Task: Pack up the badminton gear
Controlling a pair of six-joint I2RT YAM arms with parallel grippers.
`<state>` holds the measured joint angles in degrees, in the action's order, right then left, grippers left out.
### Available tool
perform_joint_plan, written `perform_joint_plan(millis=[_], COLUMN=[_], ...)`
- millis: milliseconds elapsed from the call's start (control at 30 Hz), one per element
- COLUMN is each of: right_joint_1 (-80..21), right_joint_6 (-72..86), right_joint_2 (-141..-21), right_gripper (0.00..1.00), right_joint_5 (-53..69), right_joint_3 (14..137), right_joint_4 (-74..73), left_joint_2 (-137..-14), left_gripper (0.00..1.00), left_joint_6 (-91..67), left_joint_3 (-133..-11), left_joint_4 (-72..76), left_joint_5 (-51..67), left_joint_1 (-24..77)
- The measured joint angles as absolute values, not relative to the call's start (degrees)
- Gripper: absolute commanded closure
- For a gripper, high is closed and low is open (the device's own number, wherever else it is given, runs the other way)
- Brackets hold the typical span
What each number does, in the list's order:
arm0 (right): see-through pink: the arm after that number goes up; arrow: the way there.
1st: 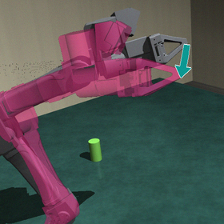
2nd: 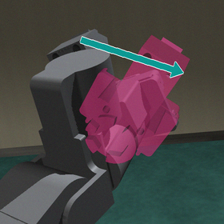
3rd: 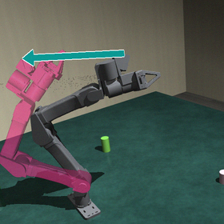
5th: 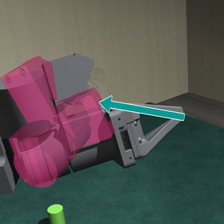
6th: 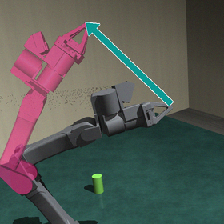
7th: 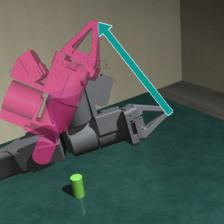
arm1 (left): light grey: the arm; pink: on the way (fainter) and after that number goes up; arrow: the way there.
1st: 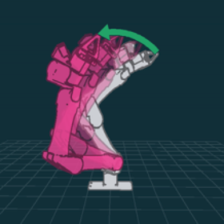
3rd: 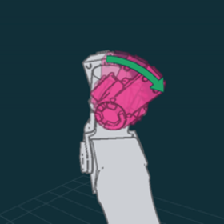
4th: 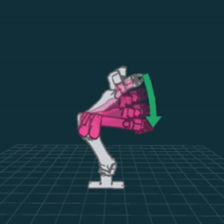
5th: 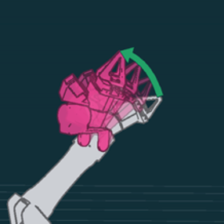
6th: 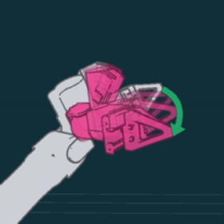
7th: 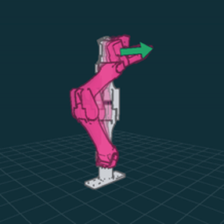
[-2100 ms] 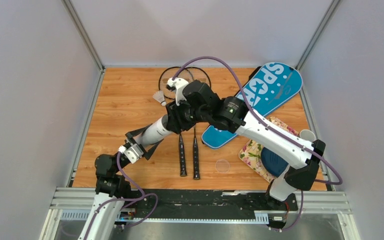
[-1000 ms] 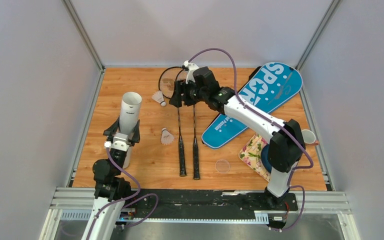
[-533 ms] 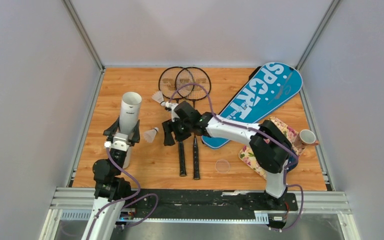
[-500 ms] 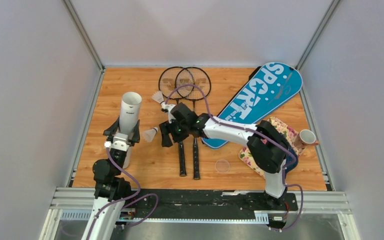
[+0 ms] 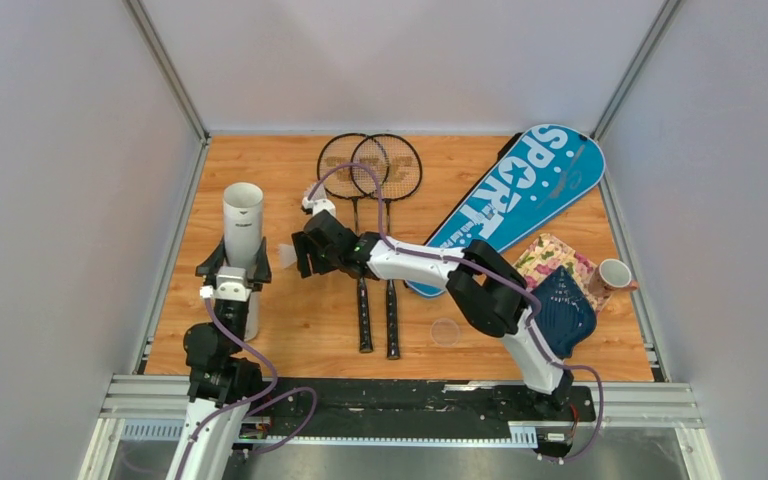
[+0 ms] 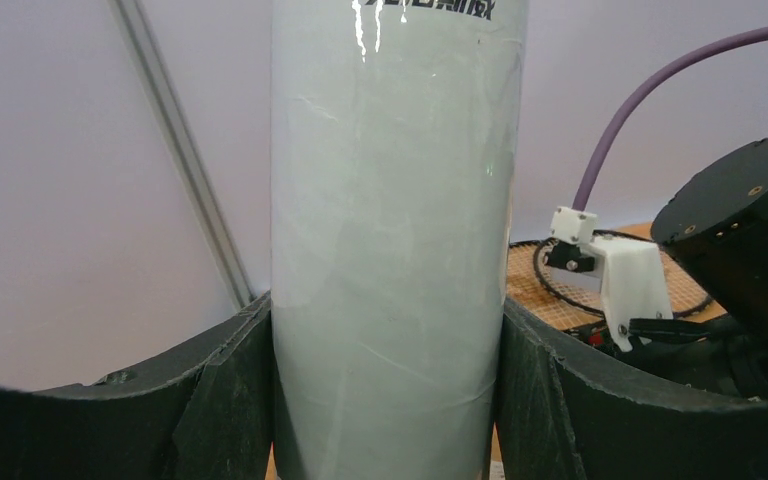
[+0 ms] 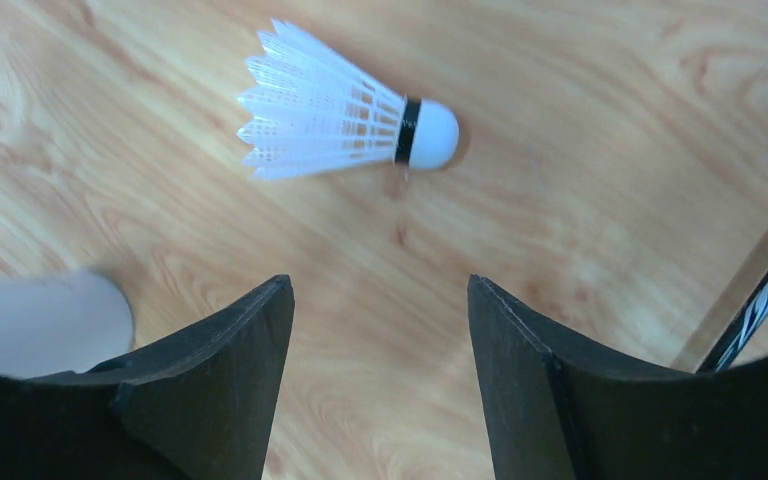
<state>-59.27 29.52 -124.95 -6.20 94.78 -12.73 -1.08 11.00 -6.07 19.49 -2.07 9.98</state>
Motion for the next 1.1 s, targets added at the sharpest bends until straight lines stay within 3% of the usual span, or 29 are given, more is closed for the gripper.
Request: perform_joint_plan(millis=[300, 667, 967, 1100], right_joint_1=[-59.5, -61.1, -62.7, -63.3], right_joint_6=[28.6, 22.1, 16.7, 16.0], right_joint_2=[-131.6, -151.2, -151.4, -149.6], right_gripper=[0.32, 0.38, 0.53, 0.65], right_joint_5=[-11.6, -21.1, -27.3, -27.7], right_joint_3=[109.9, 139.7, 137.0, 133.9], right_joint_4=[-12.7, -20.6, -26.1, -27.6], left_joint_2=[-0.3, -0.3, -0.3, -0.3], left_gripper=[0.94, 0.94, 0.94, 0.94], left_joint_6=[11.0, 11.0, 11.0, 11.0], left_joint_3=[-6.1, -6.1, -6.1, -6.1], left_joint_4=[19.9, 20.2, 20.3, 20.3], left_joint_5=[-12.1, -14.9, -14.9, -14.9], left_joint_1=[10.0, 10.0, 10.0, 10.0])
